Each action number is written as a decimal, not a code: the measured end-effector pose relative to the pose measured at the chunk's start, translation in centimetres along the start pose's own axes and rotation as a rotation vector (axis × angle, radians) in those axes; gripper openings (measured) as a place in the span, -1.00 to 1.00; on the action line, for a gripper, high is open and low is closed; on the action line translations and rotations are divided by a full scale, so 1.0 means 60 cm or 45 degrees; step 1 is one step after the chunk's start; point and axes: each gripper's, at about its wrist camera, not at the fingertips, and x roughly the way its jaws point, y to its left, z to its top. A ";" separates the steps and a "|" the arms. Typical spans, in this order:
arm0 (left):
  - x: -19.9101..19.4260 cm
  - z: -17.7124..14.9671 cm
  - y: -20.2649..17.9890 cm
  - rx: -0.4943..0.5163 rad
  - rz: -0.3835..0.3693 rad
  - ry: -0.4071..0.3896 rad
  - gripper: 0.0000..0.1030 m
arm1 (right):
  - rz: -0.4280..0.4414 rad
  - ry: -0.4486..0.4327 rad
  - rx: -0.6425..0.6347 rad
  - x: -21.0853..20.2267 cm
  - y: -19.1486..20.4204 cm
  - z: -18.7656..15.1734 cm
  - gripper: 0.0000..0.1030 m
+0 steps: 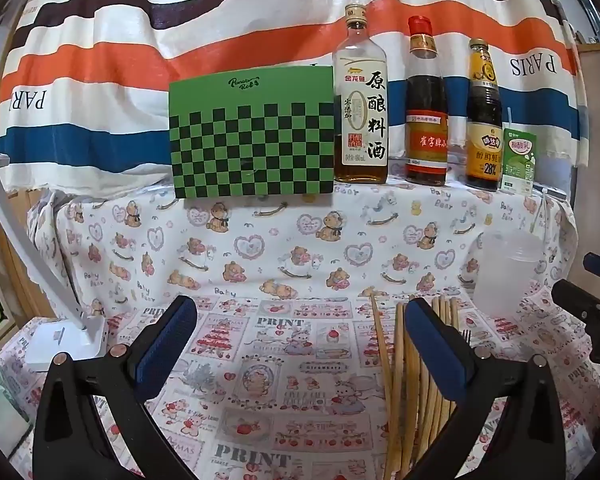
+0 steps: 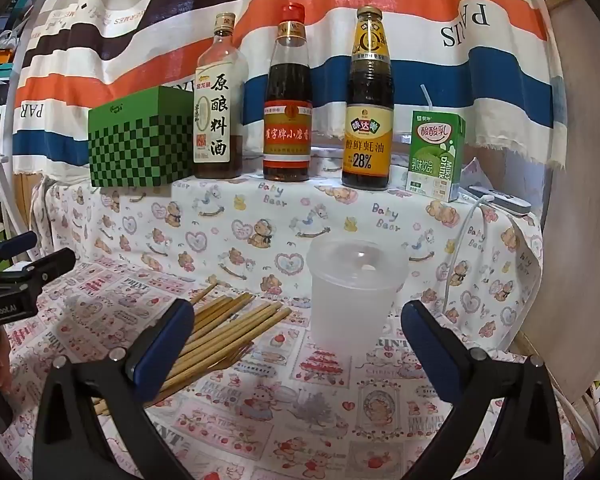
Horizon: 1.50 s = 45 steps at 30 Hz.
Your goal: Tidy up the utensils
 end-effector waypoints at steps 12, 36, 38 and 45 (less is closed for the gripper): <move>0.000 0.000 -0.003 0.015 0.004 -0.019 1.00 | 0.005 -0.002 -0.010 0.001 0.004 0.002 1.00; -0.005 0.003 -0.011 0.026 0.003 -0.028 1.00 | 0.007 -0.007 -0.007 -0.001 0.001 0.000 1.00; -0.006 0.004 -0.011 0.025 0.000 -0.028 1.00 | 0.007 -0.008 -0.007 -0.001 0.001 0.000 1.00; -0.008 0.005 -0.011 0.025 -0.002 -0.031 1.00 | 0.007 -0.008 -0.007 -0.001 0.001 0.000 1.00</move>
